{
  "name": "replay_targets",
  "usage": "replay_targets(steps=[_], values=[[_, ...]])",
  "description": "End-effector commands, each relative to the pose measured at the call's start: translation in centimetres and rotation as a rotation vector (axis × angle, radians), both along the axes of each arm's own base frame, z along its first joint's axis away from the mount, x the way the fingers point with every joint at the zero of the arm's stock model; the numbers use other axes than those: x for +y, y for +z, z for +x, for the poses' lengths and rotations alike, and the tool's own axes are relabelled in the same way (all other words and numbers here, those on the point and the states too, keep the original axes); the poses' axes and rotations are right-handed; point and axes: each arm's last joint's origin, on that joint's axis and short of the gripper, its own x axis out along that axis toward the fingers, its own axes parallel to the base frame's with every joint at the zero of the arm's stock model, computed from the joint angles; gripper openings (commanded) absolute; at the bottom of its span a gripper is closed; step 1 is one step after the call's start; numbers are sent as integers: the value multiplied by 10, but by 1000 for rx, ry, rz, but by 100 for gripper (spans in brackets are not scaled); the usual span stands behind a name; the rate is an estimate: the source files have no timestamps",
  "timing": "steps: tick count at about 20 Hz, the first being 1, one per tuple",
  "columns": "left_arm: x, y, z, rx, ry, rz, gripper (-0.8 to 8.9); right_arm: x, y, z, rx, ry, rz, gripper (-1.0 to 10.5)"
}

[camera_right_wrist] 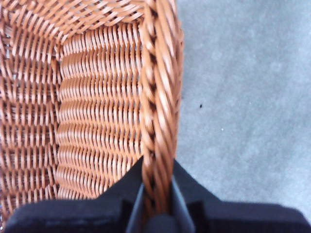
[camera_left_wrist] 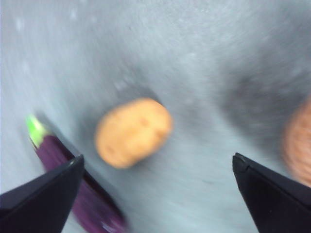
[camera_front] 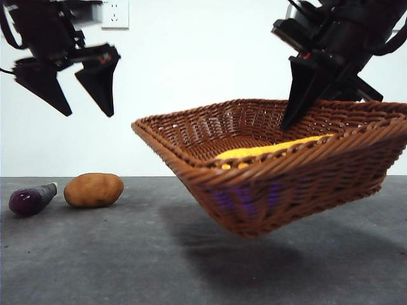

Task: Help me put the vegetables on the table into the basket

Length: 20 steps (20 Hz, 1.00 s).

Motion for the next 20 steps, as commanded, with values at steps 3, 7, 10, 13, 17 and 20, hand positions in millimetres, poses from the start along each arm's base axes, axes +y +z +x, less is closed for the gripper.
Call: replay_targets(steps=[3, 7, 10, 13, 17, 20], values=[[13, -22, 33, -21, -331, 208, 534, -7, 12, -6, -51, 13, 13, -8], [35, -42, 51, -20, -387, 190, 534, -18, 14, -3, -65, 6, 20, -8], [39, -56, 59, -13, -417, 159, 534, -18, 15, -2, -83, 21, 17, -8], [36, -74, 67, 13, -444, 139, 534, -18, 16, -1, -101, 27, 28, -8], [32, -95, 75, 41, -456, 136, 534, -17, 16, 0, -107, 36, 44, -8], [28, -115, 81, 75, -471, 117, 534, -17, 17, 1, -116, 33, 49, -8]])
